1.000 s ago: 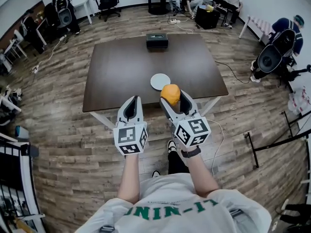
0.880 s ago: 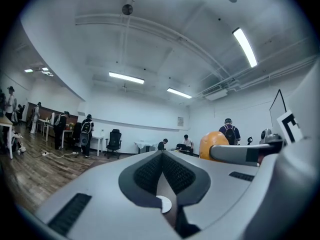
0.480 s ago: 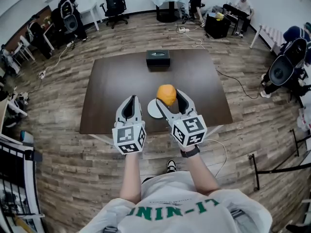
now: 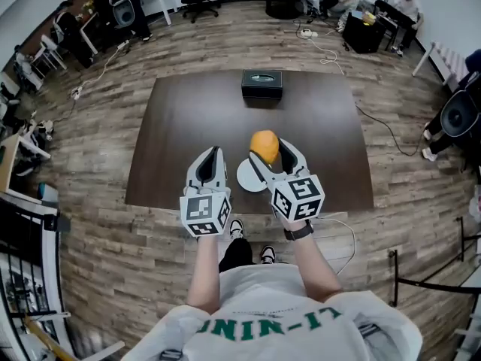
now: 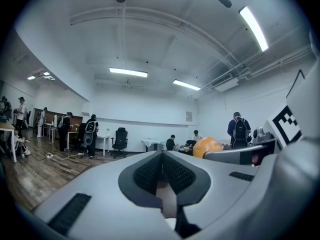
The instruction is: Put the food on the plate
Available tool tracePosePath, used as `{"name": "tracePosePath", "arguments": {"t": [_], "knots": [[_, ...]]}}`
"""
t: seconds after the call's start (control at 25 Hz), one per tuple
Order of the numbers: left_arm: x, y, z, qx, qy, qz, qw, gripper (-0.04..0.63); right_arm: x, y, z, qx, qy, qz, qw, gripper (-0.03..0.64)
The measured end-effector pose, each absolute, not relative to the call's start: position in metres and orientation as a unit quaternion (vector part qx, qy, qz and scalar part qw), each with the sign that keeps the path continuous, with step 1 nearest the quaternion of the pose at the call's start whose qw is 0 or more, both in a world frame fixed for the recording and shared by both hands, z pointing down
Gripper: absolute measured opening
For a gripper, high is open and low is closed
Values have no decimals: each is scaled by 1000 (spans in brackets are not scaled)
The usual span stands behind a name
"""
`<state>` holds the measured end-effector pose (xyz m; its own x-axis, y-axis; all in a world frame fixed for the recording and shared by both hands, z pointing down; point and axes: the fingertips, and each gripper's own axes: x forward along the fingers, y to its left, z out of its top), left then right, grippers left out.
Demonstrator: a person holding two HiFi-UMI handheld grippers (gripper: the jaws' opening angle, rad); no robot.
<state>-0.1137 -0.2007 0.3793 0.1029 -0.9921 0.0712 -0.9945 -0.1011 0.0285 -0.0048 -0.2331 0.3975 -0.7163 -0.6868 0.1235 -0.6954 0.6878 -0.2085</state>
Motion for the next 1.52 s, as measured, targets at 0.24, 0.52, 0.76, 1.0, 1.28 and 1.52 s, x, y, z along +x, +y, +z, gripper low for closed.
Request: {"name": "tracePosePath", "arguments": {"t": [0.24,0.52,0.76,1.0,1.28,1.52], "knots": [[-125,-263,399,763,-644,19,46,14,-30,-286,415,382,-915,122,42,322],[-132,-314,429,785,-614,45,64,14,-53,-326,448,388,-908,143,71,322],[-138,-334,466,792,-600,61,95,14,-60,-340,494,391,-894,196,99,319],[-138,-351,499,794,-591,69,123,14,-56,-350,558,393,-881,213,154,299],[-138,-355,536,793,-583,85,155,14,-49,-348,636,399,-857,261,194,299],[-137,-349,565,792,-576,99,180,14,-48,-344,688,396,-843,279,235,299]]}}
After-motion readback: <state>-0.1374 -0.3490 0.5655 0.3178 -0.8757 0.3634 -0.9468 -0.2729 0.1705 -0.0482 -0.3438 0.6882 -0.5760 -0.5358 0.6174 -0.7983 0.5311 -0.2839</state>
